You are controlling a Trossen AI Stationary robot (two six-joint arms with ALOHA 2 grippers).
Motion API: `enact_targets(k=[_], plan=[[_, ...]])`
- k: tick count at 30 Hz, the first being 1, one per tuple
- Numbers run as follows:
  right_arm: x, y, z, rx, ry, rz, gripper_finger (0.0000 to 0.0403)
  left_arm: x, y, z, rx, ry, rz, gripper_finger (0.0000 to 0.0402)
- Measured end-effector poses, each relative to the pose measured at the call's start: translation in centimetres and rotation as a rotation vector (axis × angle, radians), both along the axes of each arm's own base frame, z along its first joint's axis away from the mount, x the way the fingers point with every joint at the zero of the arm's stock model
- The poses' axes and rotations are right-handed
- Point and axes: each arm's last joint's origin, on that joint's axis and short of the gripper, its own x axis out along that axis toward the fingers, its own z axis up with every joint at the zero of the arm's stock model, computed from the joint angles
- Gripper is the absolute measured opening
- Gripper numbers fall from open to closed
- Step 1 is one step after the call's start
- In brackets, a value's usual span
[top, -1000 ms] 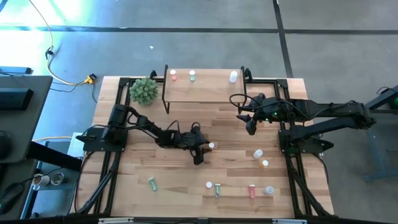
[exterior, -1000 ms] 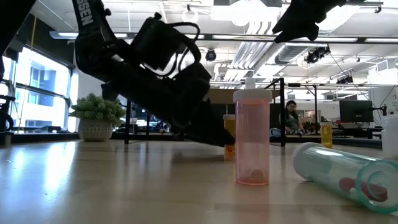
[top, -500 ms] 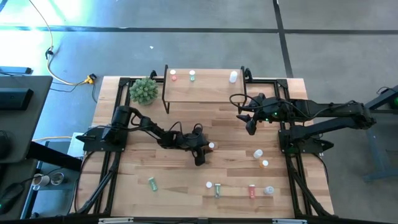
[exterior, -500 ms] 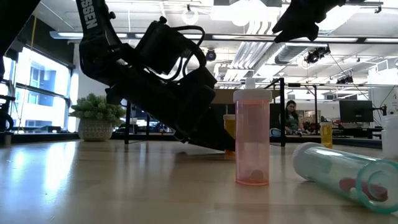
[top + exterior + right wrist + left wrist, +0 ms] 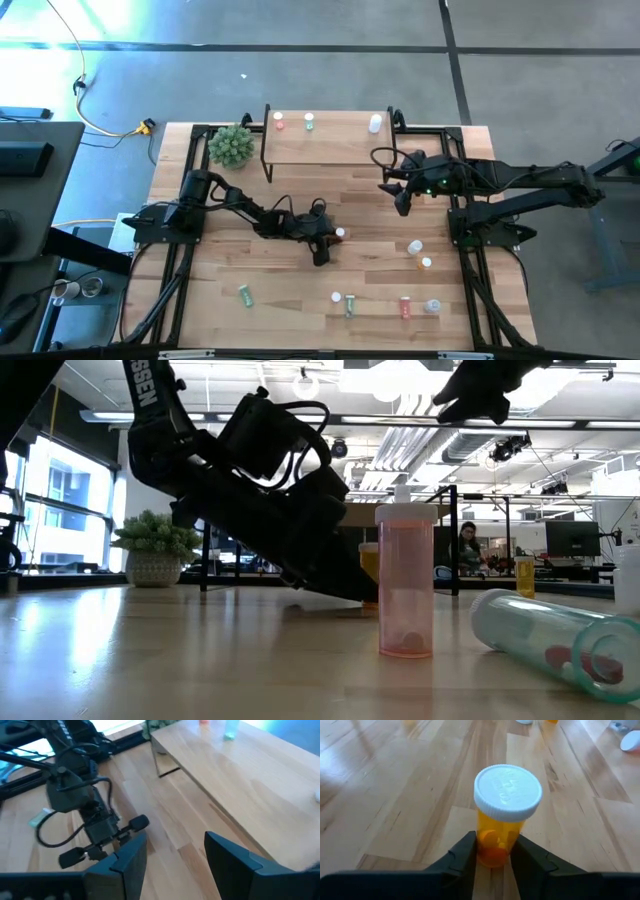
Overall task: Pick and place medicine bottles onto shelf by color
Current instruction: Put the left orange pill bottle on the shelf
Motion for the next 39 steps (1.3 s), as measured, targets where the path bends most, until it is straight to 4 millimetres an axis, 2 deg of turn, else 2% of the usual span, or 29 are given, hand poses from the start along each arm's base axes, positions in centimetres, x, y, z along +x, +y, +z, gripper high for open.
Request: enact_targets(k=[5, 11, 19, 29, 34, 39], plan=[[0.5, 0.1, 0.2, -0.037, -0.027, 0.043, 0.0189, 0.1, 0.5, 0.8, -0.023, -0.016, -0.026, 0.0097], [1.3, 0.0, -0.2, -0.049, -0.009, 0.054, 0.0189, 0.3, 2.3, 3.2, -0.025, -0.048, -0.057, 0.0096], [2.3, 0.1, 0.0, -0.05, -0.069, 0.101, 0.0189, -0.9, 4.8, 6.5, 0.034, 0.003, -0.037, 0.0095], [4.9, -0.1, 2.3, -0.361, -0.322, 0.17, 0.0189, -3.7, 6.6, 10.7, 0.107, 0.094, -0.026, 0.0095], [5.4, -0.9, 3.8, -0.518, -0.435, 0.058, 0.0189, -4.7, 7.5, 12.4, 0.124, 0.084, -0.002, 0.0095], [5.8, -2.1, 5.3, -0.56, -0.455, 0.022, 0.0189, -5.4, 8.2, 13.5, 0.151, 0.071, 0.01, 0.0095]])
